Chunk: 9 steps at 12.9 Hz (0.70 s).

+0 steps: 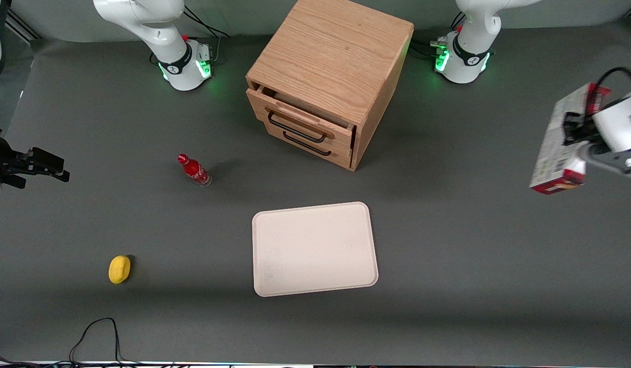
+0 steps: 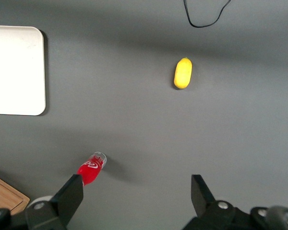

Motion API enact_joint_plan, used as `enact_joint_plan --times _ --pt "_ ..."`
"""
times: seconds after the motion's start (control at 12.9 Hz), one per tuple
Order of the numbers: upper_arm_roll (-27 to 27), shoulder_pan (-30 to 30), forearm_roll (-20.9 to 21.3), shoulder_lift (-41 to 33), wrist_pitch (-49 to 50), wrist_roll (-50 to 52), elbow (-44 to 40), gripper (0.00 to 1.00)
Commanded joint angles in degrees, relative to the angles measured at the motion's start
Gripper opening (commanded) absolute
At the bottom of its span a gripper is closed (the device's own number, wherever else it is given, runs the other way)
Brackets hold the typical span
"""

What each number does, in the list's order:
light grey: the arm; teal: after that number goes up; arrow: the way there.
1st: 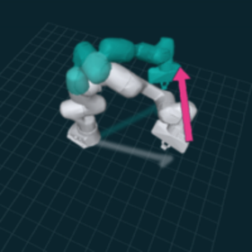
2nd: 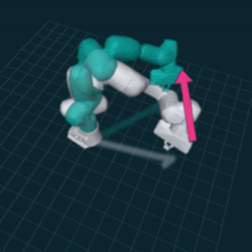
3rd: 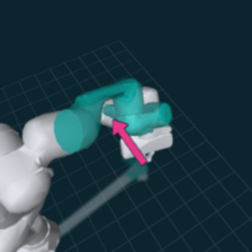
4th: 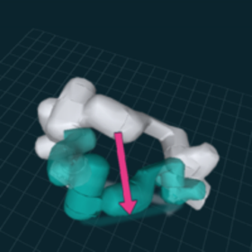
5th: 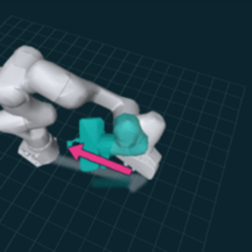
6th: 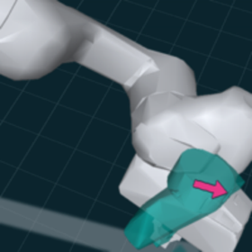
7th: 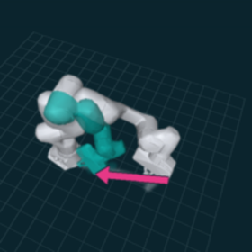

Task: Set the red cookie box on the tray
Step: 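Carry the cookie box over the cream tray with the left gripper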

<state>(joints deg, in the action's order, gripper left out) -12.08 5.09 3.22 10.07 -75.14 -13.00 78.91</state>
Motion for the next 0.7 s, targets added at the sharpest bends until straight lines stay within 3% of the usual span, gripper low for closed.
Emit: enact_joint_plan --times 0.0,0.23,0.62 --pt "-2.3 -7.4 0.1 9.2 1.2 16.3 -11.2 0.00" --pt "-3.3 -15.1 0.0 20.7 -3.7 31.5 -21.3 0.00" --pt "-2.7 -22.3 0.2 32.6 -25.5 43.7 -22.4 0.00"
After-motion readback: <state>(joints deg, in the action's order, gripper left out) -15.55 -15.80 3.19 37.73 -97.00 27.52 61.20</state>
